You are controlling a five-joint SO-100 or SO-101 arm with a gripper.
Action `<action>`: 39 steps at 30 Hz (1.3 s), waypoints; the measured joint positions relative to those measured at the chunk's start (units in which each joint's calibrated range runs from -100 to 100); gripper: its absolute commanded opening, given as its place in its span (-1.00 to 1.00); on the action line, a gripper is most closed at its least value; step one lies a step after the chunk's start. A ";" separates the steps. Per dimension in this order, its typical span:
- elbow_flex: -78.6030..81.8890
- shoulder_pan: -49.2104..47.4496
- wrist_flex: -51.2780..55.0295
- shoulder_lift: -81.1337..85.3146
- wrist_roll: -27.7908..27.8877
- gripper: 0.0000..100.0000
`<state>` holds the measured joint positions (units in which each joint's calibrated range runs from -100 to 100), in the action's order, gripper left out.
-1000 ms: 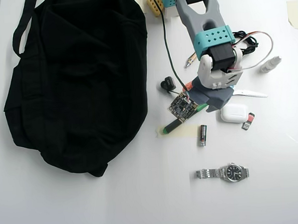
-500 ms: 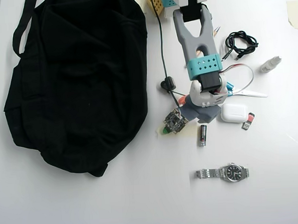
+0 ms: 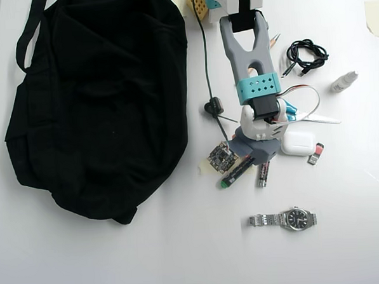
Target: Put the whiteboard marker into the black bag
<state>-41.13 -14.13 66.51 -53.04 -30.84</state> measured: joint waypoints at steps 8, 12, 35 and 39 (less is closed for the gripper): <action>-2.13 1.83 4.09 0.58 0.78 -0.96; -9.81 5.28 13.29 1.67 5.47 -0.96; -23.63 46.24 32.13 16.60 19.78 -0.14; -24.23 42.57 32.13 16.85 20.12 -0.47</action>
<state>-65.36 28.44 98.64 -36.20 -10.72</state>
